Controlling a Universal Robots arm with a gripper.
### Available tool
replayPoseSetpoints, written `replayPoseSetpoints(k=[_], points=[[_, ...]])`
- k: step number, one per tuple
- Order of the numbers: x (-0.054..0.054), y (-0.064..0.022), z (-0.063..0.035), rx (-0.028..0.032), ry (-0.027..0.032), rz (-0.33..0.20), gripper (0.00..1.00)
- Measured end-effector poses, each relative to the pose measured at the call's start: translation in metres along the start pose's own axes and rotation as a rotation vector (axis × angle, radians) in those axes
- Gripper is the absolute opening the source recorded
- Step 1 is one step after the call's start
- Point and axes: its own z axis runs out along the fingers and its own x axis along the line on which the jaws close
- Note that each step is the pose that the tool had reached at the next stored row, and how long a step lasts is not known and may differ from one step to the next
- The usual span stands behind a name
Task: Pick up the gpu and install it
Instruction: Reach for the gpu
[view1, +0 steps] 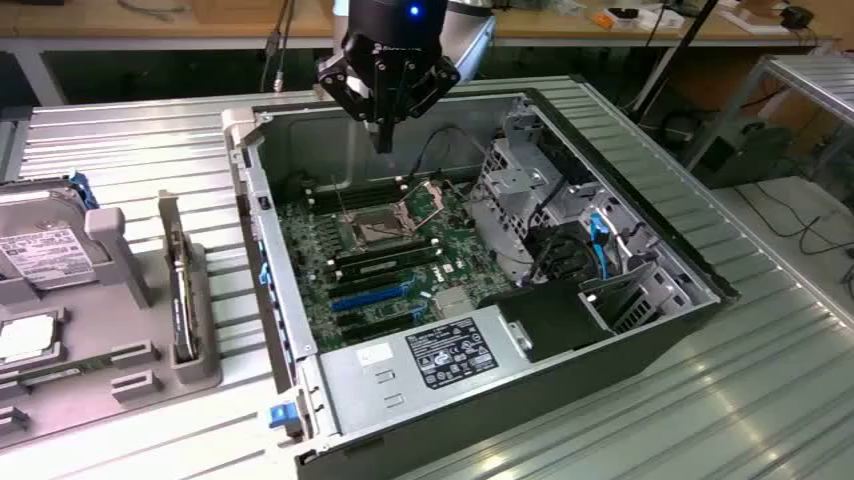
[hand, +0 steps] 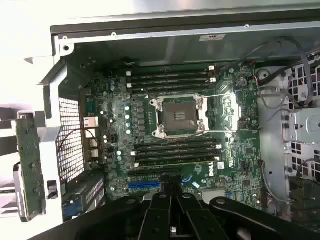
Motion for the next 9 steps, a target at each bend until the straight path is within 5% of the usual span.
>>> replayPoseSetpoints(k=[4,6,9], points=[[0.003,-0.0002,0.0000,-0.0001,-0.0003,0.000,0.11],[0.024,-0.0018,-0.0007,0.0001,-0.0002,0.000,0.11],[0.038,-0.0029,-0.0010,-0.0001,-0.0002,0.000,0.11]])
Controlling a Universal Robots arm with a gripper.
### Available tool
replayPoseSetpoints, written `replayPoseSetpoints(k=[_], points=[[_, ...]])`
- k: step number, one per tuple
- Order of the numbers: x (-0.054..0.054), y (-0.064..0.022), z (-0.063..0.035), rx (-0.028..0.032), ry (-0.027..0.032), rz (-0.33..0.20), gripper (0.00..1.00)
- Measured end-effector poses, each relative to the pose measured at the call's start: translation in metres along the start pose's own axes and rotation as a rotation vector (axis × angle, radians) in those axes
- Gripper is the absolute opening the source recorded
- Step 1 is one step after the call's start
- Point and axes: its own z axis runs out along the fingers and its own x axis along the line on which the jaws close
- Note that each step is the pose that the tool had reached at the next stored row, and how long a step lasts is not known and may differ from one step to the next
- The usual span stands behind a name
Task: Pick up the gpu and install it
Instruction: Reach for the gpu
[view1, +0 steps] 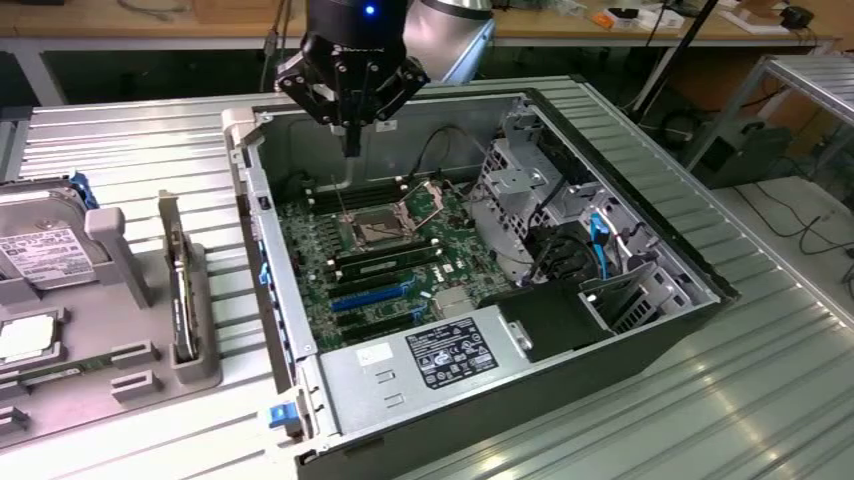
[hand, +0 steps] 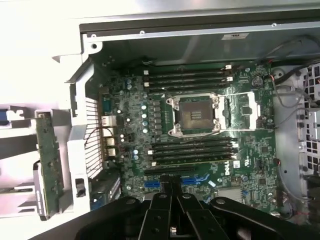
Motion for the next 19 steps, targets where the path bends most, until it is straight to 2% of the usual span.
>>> replayPoseSetpoints(k=[4,6,8,9,13,17,19], points=[[0.020,-0.0017,-0.0007,0.0002,0.0002,0.000,0.11],[0.040,-0.0037,-0.0011,0.0000,0.0000,0.000,0.11],[0.050,-0.0045,-0.0015,0.0001,0.0001,0.000,0.11],[0.062,-0.0055,-0.0018,0.0000,0.0000,0.000,0.11],[0.083,-0.0072,-0.0024,0.0000,0.0000,0.000,0.11],[0.118,-0.0102,-0.0034,0.0001,0.0000,0.000,0.11],[0.129,-0.0112,-0.0037,0.0000,0.0000,0.000,0.11]])
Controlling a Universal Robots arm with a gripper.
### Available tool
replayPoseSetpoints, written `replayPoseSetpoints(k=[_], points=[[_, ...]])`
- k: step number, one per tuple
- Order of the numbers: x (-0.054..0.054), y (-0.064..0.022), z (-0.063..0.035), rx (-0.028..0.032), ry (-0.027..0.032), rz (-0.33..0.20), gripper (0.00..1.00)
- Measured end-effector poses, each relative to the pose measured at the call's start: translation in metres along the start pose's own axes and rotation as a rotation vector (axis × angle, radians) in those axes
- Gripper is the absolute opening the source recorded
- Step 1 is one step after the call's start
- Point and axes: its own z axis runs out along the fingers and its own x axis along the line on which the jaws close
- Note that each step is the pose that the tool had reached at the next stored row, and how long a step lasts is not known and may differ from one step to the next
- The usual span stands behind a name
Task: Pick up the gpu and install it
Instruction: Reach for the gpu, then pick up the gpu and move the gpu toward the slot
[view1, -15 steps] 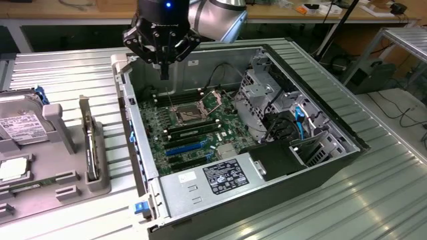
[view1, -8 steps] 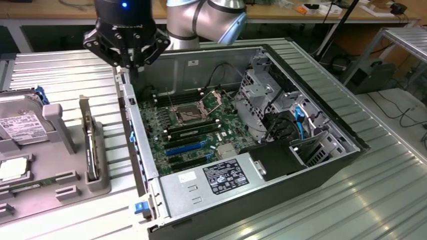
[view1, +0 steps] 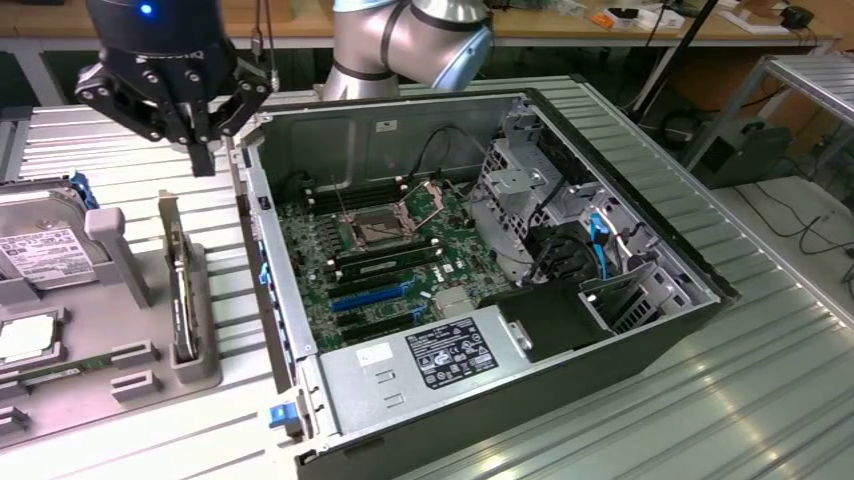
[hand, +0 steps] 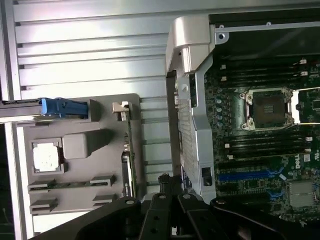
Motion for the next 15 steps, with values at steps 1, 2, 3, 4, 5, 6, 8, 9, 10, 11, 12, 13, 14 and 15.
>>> replayPoseSetpoints(k=[1,2,3,4,5,6,8,9,10,11,12,13,14,15], points=[[0.005,-0.0005,-0.0001,-0.0001,-0.0001,0.000,0.11],[0.012,-0.0010,-0.0004,0.0001,0.0001,0.000,0.11],[0.021,-0.0022,-0.0006,0.0000,0.0001,0.000,0.11],[0.027,-0.0028,-0.0008,0.0000,0.0000,0.000,0.11],[0.029,-0.0029,-0.0008,-0.0001,0.0001,0.000,0.11],[0.029,-0.0029,-0.0009,0.0000,0.0001,0.000,0.11],[0.030,-0.0030,-0.0009,0.0000,0.0000,0.000,0.11],[0.031,-0.0030,-0.0009,0.0001,0.0001,0.000,0.11],[0.032,-0.0031,-0.0009,0.0000,0.0000,0.000,0.11],[0.032,-0.0032,-0.0010,0.0000,0.0001,0.000,0.11],[0.032,-0.0032,-0.0010,0.0001,0.0001,0.000,0.11],[0.033,-0.0032,-0.0010,0.0000,0.0000,0.000,0.11],[0.033,-0.0032,-0.0010,0.0000,0.0001,0.000,0.11],[0.034,-0.0033,-0.0010,0.0000,0.0001,0.000,0.11]])
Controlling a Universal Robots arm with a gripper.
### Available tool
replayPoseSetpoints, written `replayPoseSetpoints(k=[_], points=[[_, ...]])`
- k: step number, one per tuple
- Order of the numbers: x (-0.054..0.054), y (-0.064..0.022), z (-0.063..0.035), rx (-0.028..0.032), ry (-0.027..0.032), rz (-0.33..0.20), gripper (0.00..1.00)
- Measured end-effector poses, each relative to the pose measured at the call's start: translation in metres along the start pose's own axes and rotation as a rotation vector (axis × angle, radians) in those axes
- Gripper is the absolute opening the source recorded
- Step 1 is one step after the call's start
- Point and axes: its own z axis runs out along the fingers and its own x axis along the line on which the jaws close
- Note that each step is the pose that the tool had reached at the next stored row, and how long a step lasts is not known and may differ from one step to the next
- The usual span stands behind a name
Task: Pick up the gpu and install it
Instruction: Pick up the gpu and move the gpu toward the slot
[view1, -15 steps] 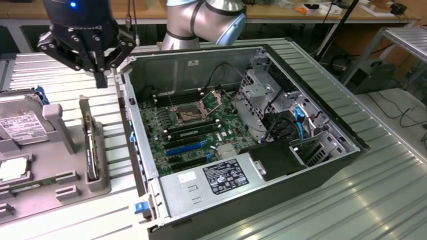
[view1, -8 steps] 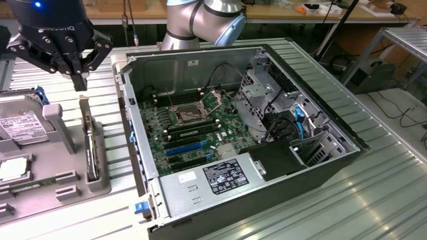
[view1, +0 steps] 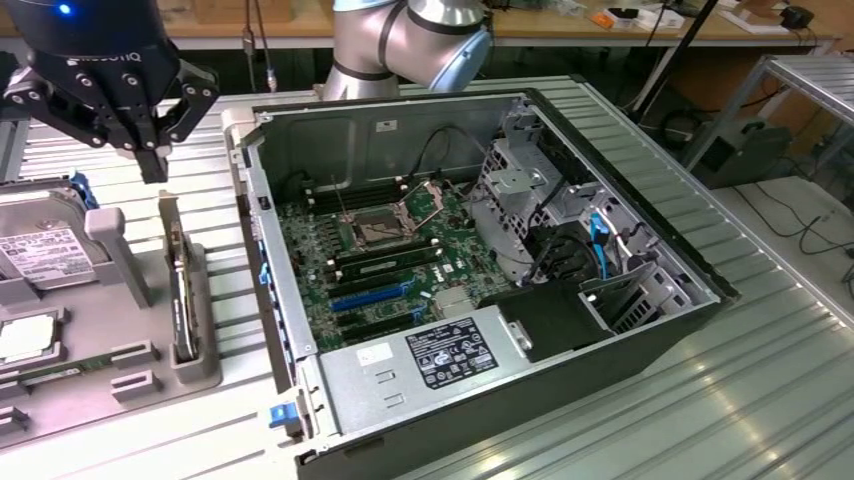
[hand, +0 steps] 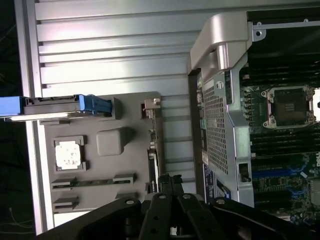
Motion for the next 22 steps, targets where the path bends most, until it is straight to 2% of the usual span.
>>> replayPoseSetpoints(k=[22], points=[[0.018,-0.0013,-0.0005,0.0000,0.0000,0.000,0.11]])
